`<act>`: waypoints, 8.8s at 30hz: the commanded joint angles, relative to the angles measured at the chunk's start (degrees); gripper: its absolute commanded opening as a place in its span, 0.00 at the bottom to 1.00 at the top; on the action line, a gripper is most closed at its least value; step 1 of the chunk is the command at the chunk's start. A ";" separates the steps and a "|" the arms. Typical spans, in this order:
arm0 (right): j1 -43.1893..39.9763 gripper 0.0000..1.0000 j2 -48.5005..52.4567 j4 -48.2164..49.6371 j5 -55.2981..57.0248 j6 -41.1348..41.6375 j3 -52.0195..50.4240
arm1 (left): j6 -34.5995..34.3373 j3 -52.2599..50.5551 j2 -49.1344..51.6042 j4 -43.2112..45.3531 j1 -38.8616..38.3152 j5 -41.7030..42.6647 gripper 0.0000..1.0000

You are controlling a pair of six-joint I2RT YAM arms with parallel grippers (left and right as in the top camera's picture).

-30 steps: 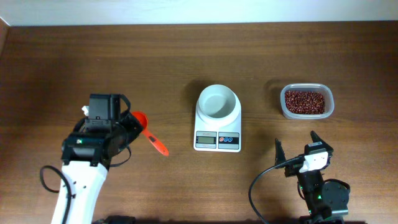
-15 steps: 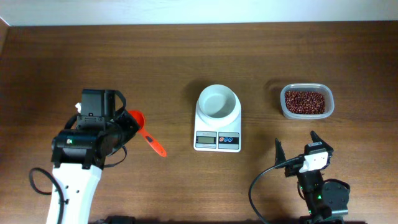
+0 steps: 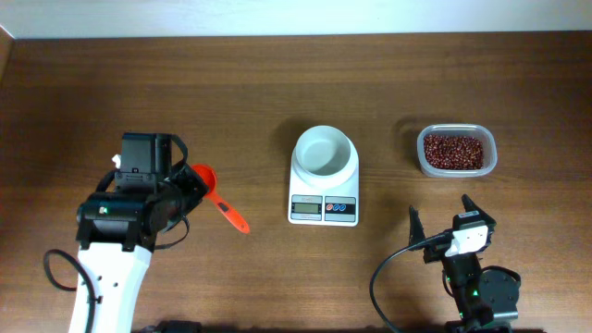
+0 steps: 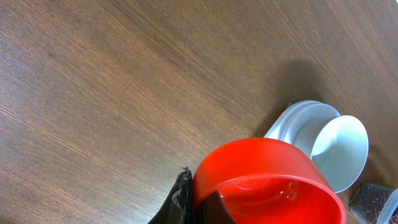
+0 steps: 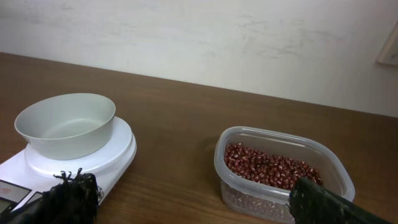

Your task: Scoop and weigh 50g on scale

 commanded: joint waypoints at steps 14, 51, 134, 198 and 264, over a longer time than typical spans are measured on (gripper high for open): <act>0.31 0.99 -0.11 -0.31 0.26 -0.37 -0.31 | -9.73 0.94 0.37 -3.82 -0.07 0.44 0.00; 0.44 0.97 17.75 -7.87 -37.64 56.70 13.46 | -29.33 0.94 5.46 -12.35 -0.07 2.69 0.00; 47.23 0.04 66.14 37.53 -21.05 74.38 17.29 | -50.73 -4.98 5.44 -11.98 -23.39 9.22 0.43; 11.87 0.04 24.24 -22.62 -7.04 39.91 34.86 | -17.27 0.52 42.14 30.75 -48.39 -15.91 0.00; 11.93 0.04 24.24 -26.53 -7.23 39.91 34.86 | -8.85 0.70 1.11 -1.99 -48.24 -30.08 0.99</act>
